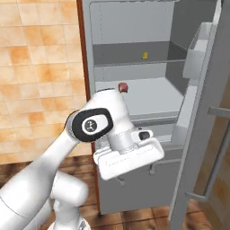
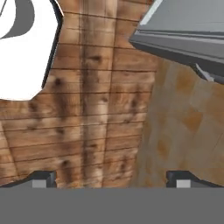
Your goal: Retrieve the butter from the fridge and place it on a plate on the dining table. Then retrieve the butter knife by the fridge and place it near the plate.
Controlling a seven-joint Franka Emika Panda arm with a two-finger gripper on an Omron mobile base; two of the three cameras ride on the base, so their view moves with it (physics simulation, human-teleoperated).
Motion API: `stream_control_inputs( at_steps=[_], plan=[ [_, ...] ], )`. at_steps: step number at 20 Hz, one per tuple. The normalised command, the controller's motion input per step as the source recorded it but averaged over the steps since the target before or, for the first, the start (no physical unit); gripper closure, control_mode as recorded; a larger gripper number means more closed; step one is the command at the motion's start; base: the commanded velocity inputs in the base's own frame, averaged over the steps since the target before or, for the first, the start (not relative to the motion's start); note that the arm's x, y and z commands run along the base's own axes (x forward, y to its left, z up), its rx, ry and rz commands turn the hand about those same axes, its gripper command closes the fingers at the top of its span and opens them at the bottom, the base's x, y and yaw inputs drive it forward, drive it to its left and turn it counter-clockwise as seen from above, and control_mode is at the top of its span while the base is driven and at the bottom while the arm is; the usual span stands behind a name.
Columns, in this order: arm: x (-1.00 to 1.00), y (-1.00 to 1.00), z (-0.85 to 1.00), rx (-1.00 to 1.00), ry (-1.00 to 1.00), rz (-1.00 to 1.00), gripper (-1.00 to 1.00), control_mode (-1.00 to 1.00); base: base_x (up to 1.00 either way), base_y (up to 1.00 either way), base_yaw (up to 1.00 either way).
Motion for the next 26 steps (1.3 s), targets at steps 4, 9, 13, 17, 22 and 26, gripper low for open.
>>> stream_control_inputs(
  at_steps=[4,9,13,17,22,26],
  plan=[
    [0.36,0.35,-0.08,0.81,-0.08,-0.1,-1.0,-1.0,0.0,0.0,0.0],
    [0.12,0.9,0.0,0.51,-0.24,-0.15,-1.0,-1.0,0.0,0.0,0.0],
    [-0.03,1.0,-0.03,0.11,-0.23,-0.39,-1.0,-1.0,0.0,0.0,0.0],
    [0.0,0.91,0.04,-0.04,-0.11,-0.35,-1.0,-1.0,0.0,0.0,0.0],
    [0.0,0.79,0.14,-0.44,0.07,-0.21,-1.0,-1.0,0.0,0.0,0.0],
    [0.11,0.96,-0.13,-0.25,0.04,-0.36,-1.0,-1.0,0.0,0.0,0.0]
  ],
)
